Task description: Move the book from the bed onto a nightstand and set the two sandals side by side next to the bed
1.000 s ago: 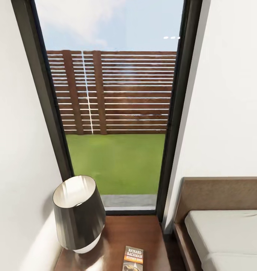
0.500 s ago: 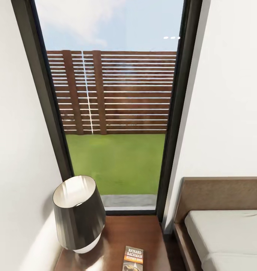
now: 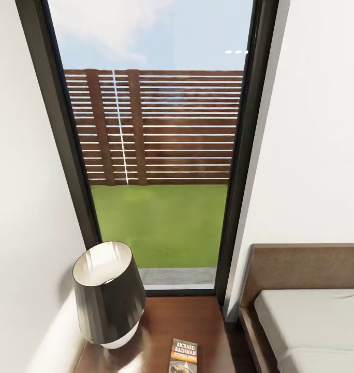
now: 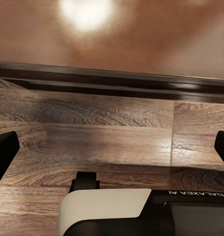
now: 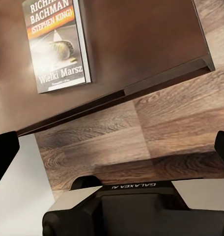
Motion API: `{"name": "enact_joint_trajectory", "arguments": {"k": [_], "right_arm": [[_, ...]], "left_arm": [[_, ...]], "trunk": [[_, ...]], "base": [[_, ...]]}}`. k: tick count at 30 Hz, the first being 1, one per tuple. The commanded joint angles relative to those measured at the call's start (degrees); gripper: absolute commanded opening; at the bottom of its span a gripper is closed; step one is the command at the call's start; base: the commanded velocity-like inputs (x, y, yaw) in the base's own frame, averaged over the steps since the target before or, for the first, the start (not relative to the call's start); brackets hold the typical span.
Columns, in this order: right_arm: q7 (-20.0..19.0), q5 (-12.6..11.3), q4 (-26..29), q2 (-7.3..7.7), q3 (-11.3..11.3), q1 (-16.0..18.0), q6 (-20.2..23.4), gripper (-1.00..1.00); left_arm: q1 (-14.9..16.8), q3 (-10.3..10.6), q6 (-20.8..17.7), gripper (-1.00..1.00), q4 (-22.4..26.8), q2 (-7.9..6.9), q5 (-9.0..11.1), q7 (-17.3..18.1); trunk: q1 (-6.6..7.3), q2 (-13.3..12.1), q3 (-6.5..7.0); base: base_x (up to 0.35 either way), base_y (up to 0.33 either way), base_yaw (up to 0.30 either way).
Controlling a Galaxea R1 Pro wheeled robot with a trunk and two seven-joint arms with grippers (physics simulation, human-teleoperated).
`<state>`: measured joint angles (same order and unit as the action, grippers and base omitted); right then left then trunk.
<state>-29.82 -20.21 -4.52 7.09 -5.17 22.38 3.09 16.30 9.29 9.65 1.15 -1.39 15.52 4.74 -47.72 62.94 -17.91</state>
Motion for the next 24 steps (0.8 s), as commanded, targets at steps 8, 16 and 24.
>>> {"name": "enact_joint_trajectory", "arguments": {"k": [8,16,24], "right_arm": [[-0.24,-0.26,-0.14,0.03,-0.45,0.08,0.27,1.0],[-0.24,-0.26,-0.14,0.02,-0.45,0.07,0.27,1.0],[-0.24,-0.26,-0.14,-0.05,-0.45,0.09,0.26,1.0]], "left_arm": [[0.06,0.46,0.19,1.0,-0.08,-0.01,0.6,0.25],[0.05,0.46,0.17,1.0,-0.06,-0.01,0.57,0.23],[0.05,0.46,0.19,1.0,-0.08,-0.01,0.58,0.23]], "trunk": [[0.0,0.05,-0.07],[0.0,0.05,-0.07],[0.0,0.05,-0.07]], "base": [[0.0,0.0,0.0],[0.0,0.0,0.0],[0.0,0.0,0.0]]}}
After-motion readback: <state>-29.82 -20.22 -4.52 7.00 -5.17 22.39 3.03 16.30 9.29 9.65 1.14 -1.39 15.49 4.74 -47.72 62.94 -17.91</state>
